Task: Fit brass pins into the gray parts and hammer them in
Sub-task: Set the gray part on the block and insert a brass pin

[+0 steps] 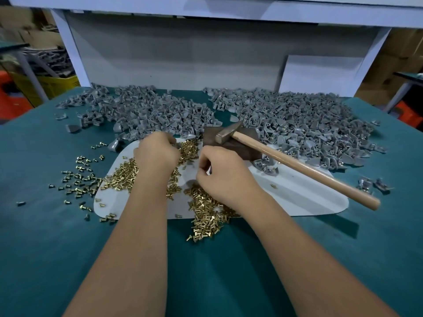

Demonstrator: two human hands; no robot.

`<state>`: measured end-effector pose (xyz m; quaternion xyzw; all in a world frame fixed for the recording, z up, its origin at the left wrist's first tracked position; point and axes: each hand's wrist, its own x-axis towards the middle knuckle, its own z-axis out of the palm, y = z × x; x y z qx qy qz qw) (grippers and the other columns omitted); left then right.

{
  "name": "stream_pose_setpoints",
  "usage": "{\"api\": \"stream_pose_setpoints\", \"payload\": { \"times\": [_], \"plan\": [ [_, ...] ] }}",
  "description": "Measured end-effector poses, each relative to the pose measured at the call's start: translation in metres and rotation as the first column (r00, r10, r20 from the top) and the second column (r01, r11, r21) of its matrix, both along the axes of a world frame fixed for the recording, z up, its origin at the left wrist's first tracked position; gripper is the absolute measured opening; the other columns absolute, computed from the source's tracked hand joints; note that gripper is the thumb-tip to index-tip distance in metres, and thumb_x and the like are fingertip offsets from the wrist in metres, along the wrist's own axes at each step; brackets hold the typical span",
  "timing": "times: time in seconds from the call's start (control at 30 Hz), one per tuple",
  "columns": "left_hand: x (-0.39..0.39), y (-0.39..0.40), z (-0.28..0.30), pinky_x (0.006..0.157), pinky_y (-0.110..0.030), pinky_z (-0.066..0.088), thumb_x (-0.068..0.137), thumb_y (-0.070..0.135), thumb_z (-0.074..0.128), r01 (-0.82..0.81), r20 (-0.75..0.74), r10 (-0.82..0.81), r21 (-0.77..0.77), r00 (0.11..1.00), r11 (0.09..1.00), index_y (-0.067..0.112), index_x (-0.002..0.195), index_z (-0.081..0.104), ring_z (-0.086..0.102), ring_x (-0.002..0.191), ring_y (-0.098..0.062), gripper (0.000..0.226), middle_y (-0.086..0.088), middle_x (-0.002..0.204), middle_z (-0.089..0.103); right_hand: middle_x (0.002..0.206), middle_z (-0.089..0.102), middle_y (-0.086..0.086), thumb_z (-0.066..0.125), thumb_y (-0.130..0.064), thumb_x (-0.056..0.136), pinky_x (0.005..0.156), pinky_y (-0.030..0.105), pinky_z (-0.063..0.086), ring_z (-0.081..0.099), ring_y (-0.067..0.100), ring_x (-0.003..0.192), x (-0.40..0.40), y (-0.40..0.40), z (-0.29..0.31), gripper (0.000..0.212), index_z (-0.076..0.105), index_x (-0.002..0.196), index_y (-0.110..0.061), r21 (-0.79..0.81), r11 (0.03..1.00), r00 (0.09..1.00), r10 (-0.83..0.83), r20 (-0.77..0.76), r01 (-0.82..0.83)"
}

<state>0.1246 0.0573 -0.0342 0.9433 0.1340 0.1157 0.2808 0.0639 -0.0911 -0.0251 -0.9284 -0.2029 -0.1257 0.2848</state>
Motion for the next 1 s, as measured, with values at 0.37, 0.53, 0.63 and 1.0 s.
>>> {"api": "stream_pose_setpoints", "payload": {
  "times": [0.37,0.53,0.63,1.0],
  "plan": [
    [0.0,-0.006,0.001,0.067,-0.03,0.05,0.089,0.009,0.065,0.091,0.266,-0.023,-0.248,0.964,0.964,0.028,0.08,0.071,0.063,0.074,-0.018,0.022,0.004,0.088,0.073,0.097,0.061,-0.005,0.056,-0.002,0.091,0.08,0.011,0.039,0.052,0.005,0.09,0.018,-0.024,-0.003,0.017,0.069,0.097,-0.011,0.34,0.93,0.962,-0.209,0.173,0.141],
    [-0.008,-0.023,0.013,0.072,-0.014,0.055,0.085,-0.001,0.071,0.431,0.399,-0.218,-0.589,0.891,0.683,0.024,0.097,0.065,0.065,0.075,0.003,0.028,0.002,0.088,0.065,0.089,0.057,-0.014,0.059,-0.01,0.091,0.071,0.01,0.039,0.051,0.003,0.084,0.021,-0.033,0.0,0.013,0.063,0.089,-0.022,0.412,0.887,0.939,-0.3,0.166,0.21],
    [-0.013,-0.031,0.016,0.074,-0.014,0.054,0.084,-0.001,0.072,0.509,0.406,-0.311,-0.614,0.859,0.604,0.018,0.097,0.07,0.067,0.076,-0.002,0.023,-0.005,0.089,0.069,0.089,0.058,-0.01,0.056,-0.019,0.093,0.066,0.025,0.037,0.052,0.011,0.084,0.02,-0.038,-0.001,0.005,0.061,0.091,-0.021,0.303,0.899,0.893,-0.39,0.225,0.317],
    [-0.005,-0.042,0.009,0.076,-0.012,0.051,0.097,0.017,0.062,0.449,0.411,-0.231,-0.584,0.882,0.676,0.024,0.095,0.062,0.065,0.087,-0.005,0.007,0.003,0.095,0.069,0.12,0.039,0.006,0.053,-0.014,0.093,0.082,0.045,0.045,0.045,0.027,0.097,0.015,-0.069,0.023,0.014,0.046,0.09,-0.025,-0.316,0.905,0.956,-0.295,0.014,0.284]
  ]
}}
